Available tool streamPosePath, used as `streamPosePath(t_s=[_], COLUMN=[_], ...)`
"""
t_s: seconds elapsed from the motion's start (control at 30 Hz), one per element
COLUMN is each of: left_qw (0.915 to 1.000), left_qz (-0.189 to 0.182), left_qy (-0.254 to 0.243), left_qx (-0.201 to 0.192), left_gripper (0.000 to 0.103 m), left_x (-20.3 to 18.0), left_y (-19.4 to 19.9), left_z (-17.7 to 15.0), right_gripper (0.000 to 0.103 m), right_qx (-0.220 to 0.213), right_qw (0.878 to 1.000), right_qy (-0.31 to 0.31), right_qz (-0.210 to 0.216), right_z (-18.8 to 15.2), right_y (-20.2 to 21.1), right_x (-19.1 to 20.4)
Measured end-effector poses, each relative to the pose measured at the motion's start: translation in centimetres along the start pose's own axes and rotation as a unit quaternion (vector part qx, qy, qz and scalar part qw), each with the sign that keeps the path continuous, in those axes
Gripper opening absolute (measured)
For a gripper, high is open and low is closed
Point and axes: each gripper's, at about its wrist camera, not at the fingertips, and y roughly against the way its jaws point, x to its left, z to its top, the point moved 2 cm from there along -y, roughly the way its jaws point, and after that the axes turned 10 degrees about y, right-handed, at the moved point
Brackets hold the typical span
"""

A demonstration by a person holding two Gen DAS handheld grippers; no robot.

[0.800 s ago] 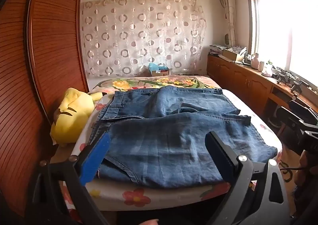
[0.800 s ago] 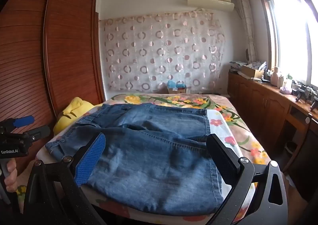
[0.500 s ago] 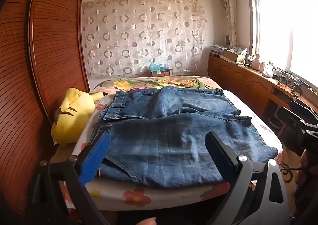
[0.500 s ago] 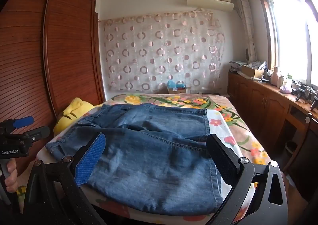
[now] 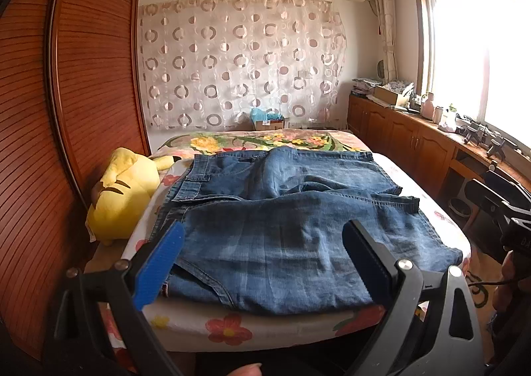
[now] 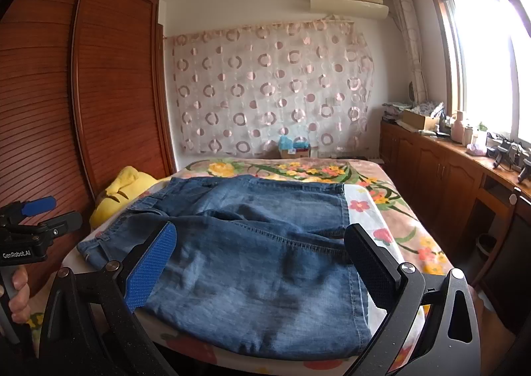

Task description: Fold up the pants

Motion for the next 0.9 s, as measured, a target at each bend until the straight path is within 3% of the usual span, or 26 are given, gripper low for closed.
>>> streamPosePath(t_s=[0.9], left_qw=[1.0], left_qz=[-0.001], left_qy=[0.001], left_qx=[-0.006], left_gripper=[0.097], left_x=[-0.03], left_y=[0.77], left_z=[0.78], right_gripper=[0.103], right_qx=[-0.003], right_qw=[1.0], right_qy=[-0.001], right_qz=[0.001], right_z=[-0.12], right_y=[0.14], right_x=[-0.01])
